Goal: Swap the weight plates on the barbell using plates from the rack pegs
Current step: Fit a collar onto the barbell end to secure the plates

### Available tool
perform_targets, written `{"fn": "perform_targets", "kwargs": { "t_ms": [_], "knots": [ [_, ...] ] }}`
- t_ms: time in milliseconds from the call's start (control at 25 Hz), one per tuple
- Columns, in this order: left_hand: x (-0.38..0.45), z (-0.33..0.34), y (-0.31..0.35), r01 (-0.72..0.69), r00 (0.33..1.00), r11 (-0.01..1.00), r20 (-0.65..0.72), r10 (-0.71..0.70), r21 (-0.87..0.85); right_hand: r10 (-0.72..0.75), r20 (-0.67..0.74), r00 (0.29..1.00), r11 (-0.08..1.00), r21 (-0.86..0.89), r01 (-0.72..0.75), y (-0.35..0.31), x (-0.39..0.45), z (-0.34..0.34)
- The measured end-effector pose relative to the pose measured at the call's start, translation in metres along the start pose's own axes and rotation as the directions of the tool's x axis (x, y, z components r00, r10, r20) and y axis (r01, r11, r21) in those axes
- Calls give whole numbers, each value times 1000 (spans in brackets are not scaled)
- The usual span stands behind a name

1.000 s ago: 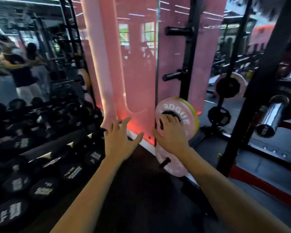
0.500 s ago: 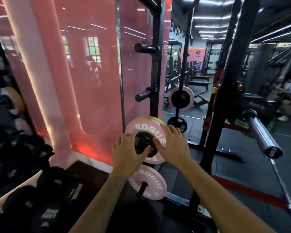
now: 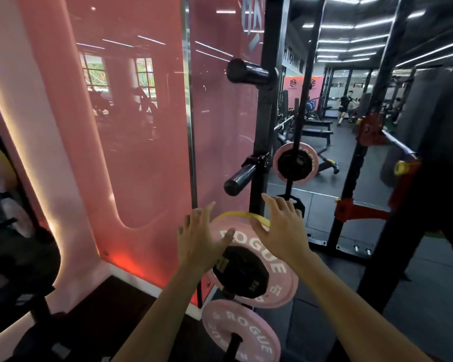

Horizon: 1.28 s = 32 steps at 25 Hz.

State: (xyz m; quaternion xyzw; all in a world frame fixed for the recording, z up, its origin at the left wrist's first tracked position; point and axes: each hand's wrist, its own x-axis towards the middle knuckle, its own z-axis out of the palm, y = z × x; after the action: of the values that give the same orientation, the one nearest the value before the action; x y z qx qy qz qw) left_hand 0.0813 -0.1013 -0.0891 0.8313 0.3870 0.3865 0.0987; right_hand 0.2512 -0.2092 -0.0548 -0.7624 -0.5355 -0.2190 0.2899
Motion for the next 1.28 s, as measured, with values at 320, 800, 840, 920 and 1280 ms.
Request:
{"fn": "perform_targets", "kwargs": {
  "t_ms": [320, 800, 840, 920, 1280],
  "knots": [
    [146, 90, -57, -84, 992, 991, 87, 94, -108, 176, -9, 984, 982, -72, -176, 38, 96, 90],
    [273, 177, -42, -397, 906, 889, 57, 419, -229, 337, -47, 940, 925, -169, -340, 70, 164, 133],
    [278, 181, -41, -416, 895, 877, 65, 442, -242, 338, -40, 940, 923, -182, -339, 71, 169, 135],
    [284, 188, -37, -440, 873, 848, 80, 481, -294, 345, -53, 937, 919, -186, -348, 75, 174, 140],
    [259, 169, -44, -439, 869, 811, 46, 492, -386, 323, -111, 940, 941, -67, -331, 53, 152, 133]
  ]
}}
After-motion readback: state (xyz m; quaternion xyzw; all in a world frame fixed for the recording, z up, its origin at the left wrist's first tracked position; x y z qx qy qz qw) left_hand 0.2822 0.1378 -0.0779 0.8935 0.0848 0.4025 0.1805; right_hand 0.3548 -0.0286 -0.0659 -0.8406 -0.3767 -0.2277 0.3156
